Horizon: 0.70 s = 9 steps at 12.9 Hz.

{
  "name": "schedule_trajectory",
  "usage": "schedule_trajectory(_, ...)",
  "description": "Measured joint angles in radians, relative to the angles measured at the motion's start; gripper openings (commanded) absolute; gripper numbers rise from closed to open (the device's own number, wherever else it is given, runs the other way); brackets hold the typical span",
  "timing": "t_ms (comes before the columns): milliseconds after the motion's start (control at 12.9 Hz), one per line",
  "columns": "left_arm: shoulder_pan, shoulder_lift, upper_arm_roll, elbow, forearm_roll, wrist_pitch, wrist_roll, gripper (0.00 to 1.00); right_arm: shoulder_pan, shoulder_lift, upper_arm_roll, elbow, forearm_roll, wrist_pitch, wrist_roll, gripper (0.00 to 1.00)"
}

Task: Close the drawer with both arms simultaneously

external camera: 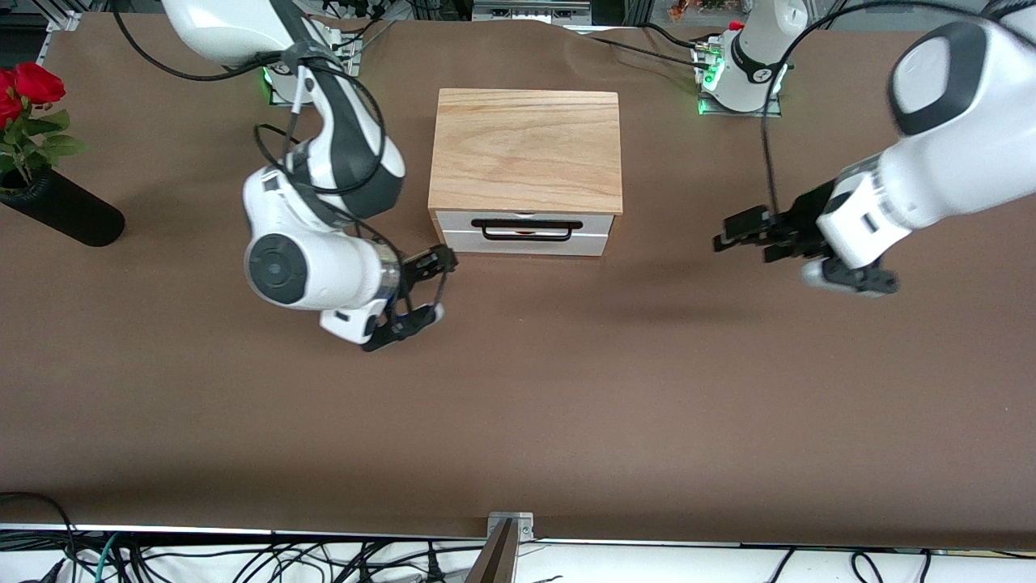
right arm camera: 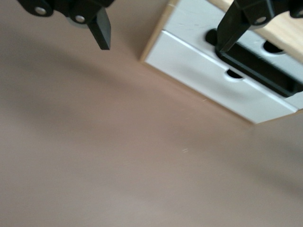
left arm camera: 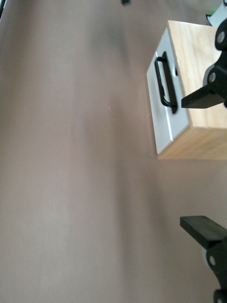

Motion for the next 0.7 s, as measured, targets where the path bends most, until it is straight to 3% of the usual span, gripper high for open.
schedule_trajectory(387,0.014,-0.146,0.024,-0.004,0.275,-0.168,-0.002,1.0,-0.02,-0.045,-0.195,0.021,-0.002,-0.059,-0.017,1.0)
schedule_trajectory(697,0.023,-0.158,0.129,-0.004,0.352,-0.198,0.0,1.0,-0.031,-0.137,-0.36,0.026,-0.007,-0.149,-0.022,1.0)
